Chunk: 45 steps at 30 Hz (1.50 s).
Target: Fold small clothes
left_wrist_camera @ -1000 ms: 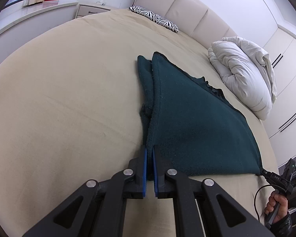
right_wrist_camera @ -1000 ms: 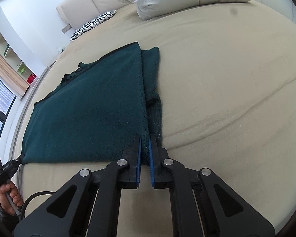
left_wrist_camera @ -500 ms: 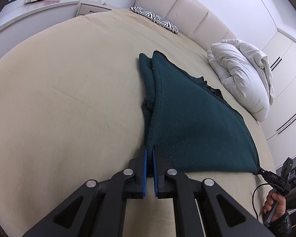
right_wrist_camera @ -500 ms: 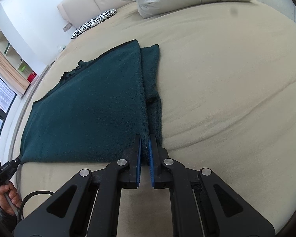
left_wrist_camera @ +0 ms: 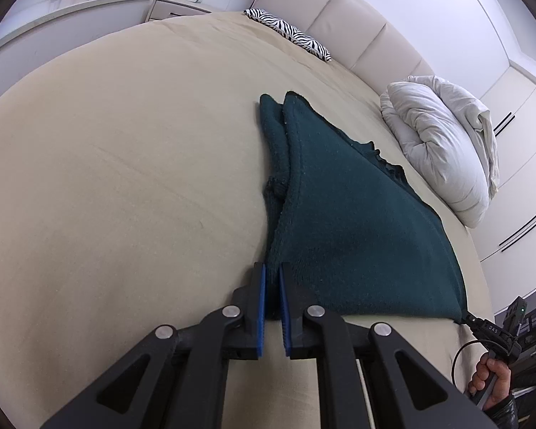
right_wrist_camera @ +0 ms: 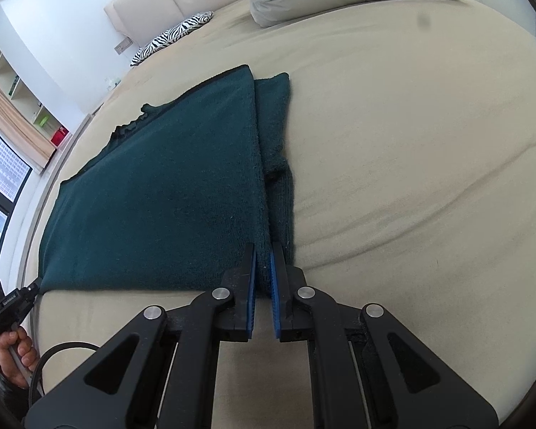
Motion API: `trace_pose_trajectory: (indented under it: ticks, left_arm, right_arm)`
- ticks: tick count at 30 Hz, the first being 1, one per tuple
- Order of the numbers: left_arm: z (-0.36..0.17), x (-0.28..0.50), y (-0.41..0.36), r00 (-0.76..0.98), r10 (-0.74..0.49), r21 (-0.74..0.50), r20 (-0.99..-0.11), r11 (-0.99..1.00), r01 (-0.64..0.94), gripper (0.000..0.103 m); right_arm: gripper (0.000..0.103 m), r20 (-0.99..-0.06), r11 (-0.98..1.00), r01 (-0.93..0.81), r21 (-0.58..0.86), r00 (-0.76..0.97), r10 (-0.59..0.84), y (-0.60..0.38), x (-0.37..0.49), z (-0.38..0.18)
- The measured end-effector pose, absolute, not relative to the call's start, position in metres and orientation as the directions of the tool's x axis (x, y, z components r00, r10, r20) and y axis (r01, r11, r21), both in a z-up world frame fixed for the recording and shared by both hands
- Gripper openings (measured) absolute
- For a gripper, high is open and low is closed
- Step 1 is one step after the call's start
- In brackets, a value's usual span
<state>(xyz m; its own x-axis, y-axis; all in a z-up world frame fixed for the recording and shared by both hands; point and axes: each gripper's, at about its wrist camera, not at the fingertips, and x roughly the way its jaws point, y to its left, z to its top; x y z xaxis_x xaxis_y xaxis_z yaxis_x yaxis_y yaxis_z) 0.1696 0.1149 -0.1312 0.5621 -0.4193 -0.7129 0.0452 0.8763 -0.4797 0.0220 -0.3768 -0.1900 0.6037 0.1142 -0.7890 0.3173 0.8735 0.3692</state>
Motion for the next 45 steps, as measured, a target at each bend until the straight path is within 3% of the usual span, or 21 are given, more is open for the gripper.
trace_pose_trajectory:
  ticks: [31, 36, 43, 45]
  left_arm:
    - [-0.133, 0.172, 0.121, 0.554, -0.418, -0.475, -0.720, 0.879, 0.045, 0.008]
    - [-0.123, 0.164, 0.125, 0.570, -0.419, -0.482, -0.707, 0.875, 0.045, 0.015]
    - [-0.062, 0.156, 0.113, 0.674, -0.363, -0.404, -0.643, 0.909, 0.103, 0.018]
    - [-0.049, 0.170, 0.094, 0.696, -0.358, -0.375, -0.623, 0.917, 0.137, 0.027]
  right_arm:
    - [0.004, -0.795, 0.856, 0.352, 0.379, 0.597, 0.107, -0.382, 0.006, -0.193]
    - [0.005, -0.814, 0.868, 0.330, 0.373, 0.566, 0.134, -0.378, 0.013, -0.193]
    - [0.010, -0.788, 0.850, 0.348, 0.394, 0.604, 0.118, -0.384, -0.006, -0.152]
    - [0.010, -0.757, 0.859, 0.310, 0.406, 0.641, 0.127, -0.379, 0.004, -0.135]
